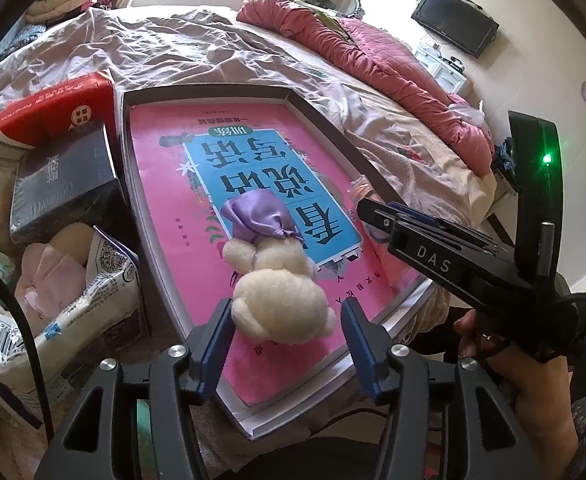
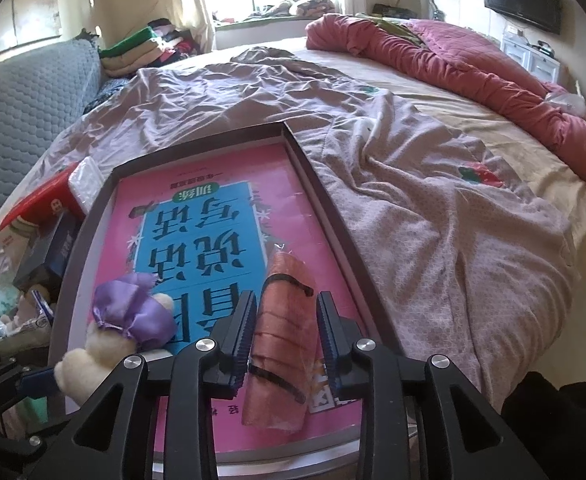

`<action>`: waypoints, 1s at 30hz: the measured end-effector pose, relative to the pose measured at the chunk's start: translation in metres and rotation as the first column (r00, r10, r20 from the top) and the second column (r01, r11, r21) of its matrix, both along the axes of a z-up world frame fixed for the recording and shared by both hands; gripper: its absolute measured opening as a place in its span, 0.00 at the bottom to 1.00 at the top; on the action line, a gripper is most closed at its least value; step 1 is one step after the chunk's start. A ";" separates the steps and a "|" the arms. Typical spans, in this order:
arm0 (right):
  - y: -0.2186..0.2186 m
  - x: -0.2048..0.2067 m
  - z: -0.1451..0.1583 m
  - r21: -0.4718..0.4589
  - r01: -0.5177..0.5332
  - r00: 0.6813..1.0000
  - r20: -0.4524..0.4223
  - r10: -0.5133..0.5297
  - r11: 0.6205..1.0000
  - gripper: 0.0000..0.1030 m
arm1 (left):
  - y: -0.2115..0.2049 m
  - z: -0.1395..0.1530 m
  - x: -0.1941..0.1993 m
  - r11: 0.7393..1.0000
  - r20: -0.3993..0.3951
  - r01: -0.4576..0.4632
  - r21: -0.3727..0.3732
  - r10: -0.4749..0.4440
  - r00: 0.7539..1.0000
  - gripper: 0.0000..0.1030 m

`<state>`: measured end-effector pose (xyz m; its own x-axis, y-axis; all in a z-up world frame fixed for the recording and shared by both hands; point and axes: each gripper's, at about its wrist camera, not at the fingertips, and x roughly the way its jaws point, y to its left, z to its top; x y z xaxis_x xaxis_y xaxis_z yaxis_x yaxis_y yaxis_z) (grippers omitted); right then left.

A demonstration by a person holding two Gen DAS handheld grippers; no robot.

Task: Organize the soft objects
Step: 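Lower and release the teddy bear onto the tray while the right tool releases the orange plush beside it, then withdraw both open tools from the tray back toward the pile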

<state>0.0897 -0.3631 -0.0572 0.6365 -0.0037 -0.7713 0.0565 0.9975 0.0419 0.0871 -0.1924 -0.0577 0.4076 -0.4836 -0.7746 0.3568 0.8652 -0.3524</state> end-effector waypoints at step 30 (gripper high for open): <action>0.021 -0.018 0.034 0.031 -0.013 0.998 0.069 0.011 0.999 0.58 | 0.033 0.046 -0.014 0.994 0.116 -0.096 0.046 0.090 0.989 0.73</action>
